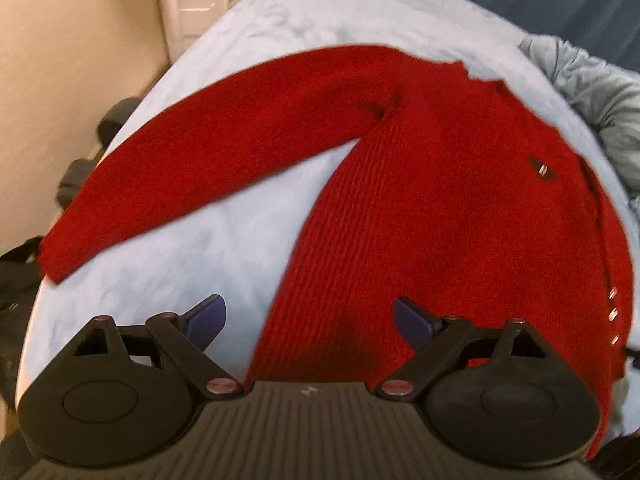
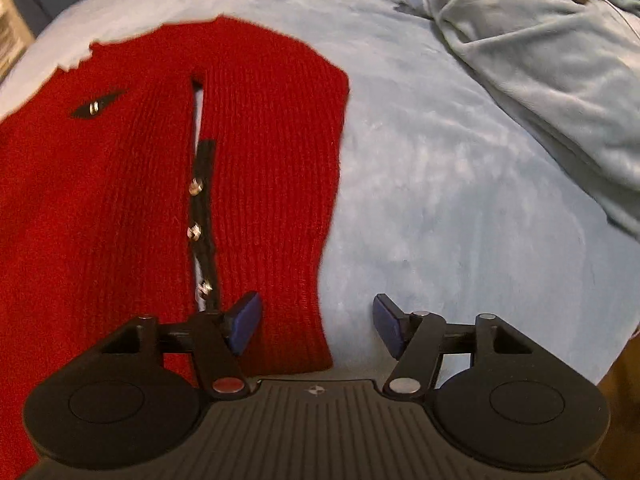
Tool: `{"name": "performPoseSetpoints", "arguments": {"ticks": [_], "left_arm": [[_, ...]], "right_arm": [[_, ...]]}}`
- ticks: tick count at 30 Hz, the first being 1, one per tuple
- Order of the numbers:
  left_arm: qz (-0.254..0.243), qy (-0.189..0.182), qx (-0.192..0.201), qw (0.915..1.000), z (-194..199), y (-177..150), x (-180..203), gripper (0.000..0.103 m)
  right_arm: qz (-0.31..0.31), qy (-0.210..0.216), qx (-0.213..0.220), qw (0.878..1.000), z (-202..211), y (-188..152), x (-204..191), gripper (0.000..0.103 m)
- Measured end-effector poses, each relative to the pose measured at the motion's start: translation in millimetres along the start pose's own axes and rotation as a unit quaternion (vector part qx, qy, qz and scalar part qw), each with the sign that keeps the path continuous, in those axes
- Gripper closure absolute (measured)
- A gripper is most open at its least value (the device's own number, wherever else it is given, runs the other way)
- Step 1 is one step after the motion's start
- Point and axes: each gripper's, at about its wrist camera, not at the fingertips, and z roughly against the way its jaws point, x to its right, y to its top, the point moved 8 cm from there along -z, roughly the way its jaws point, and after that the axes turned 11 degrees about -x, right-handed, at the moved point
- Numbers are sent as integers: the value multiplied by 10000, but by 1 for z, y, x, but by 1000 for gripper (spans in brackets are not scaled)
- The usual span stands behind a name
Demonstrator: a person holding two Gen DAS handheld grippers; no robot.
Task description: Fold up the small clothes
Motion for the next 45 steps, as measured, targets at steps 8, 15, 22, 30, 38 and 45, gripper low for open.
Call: {"name": "performPoseSetpoints", "arguments": {"ticks": [8, 15, 22, 30, 38, 45], "left_arm": [[63, 256, -322, 9991, -25, -45, -21, 0], [360, -170, -477, 9981, -43, -51, -29, 26], [-131, -397, -68, 9991, 18, -44, -22, 94], [-27, -170, -551, 9983, -17, -68, -34, 50], [116, -173, -97, 9997, 21, -59, -43, 17], [47, -283, -42, 9996, 39, -52, -6, 17]], "right_arm": [[63, 685, -105, 9976, 32, -45, -20, 31], [212, 606, -692, 9955, -1, -79, -42, 59], [705, 287, -68, 9971, 65, -61, -33, 94], [796, -463, -1146, 9891, 9, -76, -7, 96], [-24, 188, 137, 9997, 43, -37, 8, 42], [-732, 621, -136, 9953, -21, 23, 11, 37]]}}
